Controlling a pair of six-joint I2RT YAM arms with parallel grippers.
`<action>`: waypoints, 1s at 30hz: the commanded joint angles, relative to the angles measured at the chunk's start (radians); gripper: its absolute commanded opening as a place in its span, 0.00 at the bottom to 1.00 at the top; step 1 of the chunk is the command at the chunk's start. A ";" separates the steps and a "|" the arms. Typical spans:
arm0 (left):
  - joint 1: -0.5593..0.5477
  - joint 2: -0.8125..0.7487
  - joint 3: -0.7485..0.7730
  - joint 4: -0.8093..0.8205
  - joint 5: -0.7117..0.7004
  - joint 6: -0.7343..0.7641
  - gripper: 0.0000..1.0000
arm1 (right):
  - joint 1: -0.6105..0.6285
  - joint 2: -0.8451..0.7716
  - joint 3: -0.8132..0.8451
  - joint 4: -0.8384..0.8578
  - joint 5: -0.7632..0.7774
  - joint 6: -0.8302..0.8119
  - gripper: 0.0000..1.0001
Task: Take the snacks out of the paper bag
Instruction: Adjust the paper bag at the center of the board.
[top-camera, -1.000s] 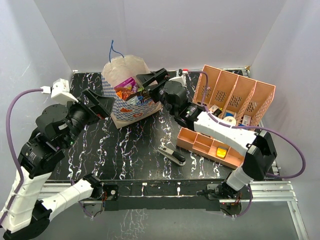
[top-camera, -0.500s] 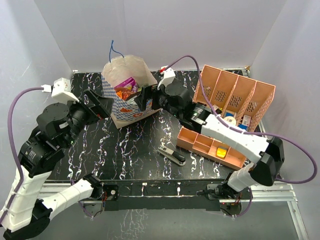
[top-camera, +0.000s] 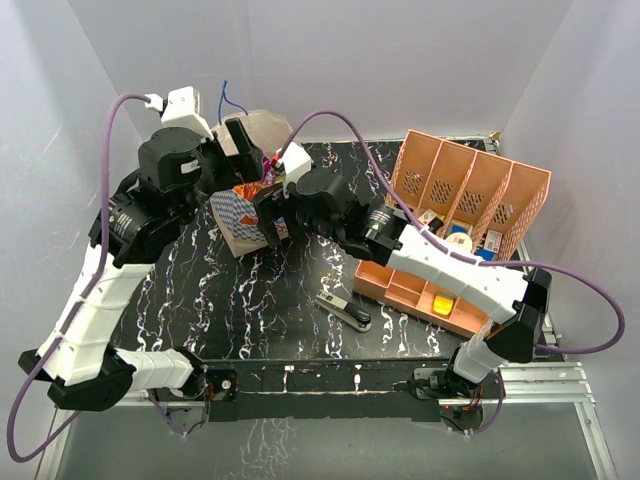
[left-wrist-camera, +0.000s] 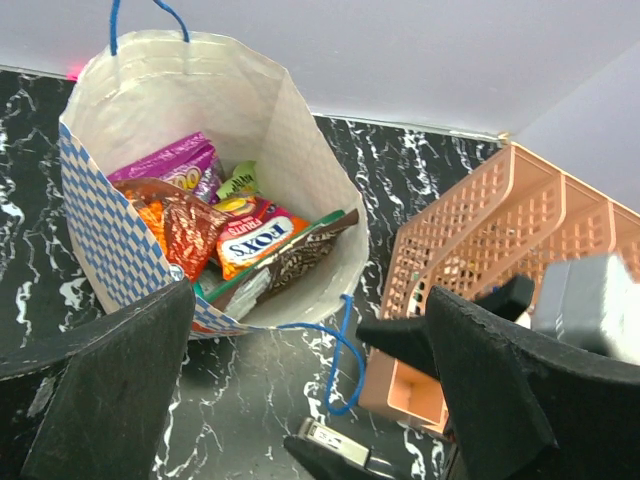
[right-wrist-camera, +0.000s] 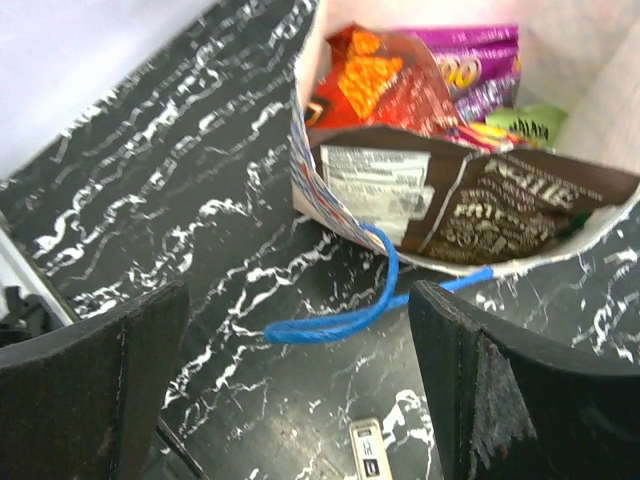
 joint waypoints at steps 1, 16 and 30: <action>-0.004 0.008 0.061 0.059 -0.106 0.056 0.98 | 0.006 -0.005 0.033 -0.040 0.126 0.016 0.92; 0.459 0.344 0.283 0.028 0.333 -0.017 0.98 | -0.013 -0.126 -0.082 -0.024 0.135 -0.072 0.07; 0.582 0.485 0.295 0.020 0.387 0.120 0.66 | -0.150 -0.286 -0.187 -0.011 -0.129 -0.163 0.07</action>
